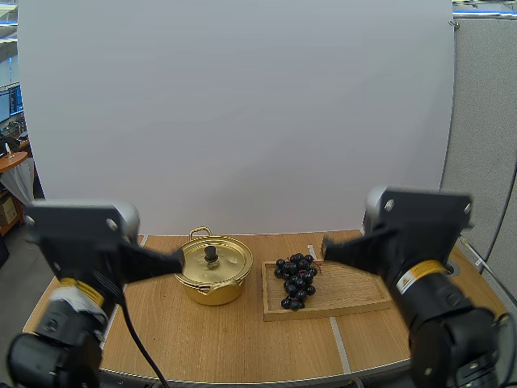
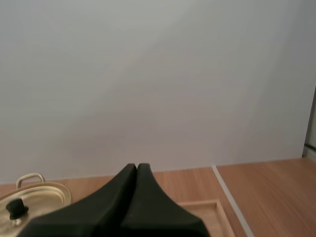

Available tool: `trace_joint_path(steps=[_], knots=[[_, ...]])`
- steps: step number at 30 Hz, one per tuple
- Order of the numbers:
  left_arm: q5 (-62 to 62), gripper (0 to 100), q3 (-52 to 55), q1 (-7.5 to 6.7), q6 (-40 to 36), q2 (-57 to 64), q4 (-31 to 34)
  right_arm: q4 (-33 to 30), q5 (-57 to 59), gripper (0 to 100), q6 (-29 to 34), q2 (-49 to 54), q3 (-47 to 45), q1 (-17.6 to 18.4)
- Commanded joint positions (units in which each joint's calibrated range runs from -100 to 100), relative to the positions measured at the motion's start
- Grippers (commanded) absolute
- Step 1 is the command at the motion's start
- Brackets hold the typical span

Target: Open the pot, put the pineapple inside, and close it

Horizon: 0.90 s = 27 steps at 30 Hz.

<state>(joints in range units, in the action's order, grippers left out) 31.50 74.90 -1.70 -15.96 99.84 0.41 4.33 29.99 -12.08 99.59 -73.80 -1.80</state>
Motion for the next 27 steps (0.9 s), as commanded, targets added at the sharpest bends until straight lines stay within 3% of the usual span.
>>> trace_joint_path(steps=[1,11,27], knots=[[-8.0,0,15.0,0.16,5.6,0.2,0.6,-0.2,-3.6,0,0.2,0.4,-16.6,-0.2],[-9.6,0,25.0,0.16,6.0,0.2,0.6,-0.2,-2.3,0,0.2,0.4,-22.4,-0.2],[-1.9,0,25.1,0.16,1.4,0.2,0.6,-2.7,1.2,0,0.2,0.4,-26.2,-0.2]])
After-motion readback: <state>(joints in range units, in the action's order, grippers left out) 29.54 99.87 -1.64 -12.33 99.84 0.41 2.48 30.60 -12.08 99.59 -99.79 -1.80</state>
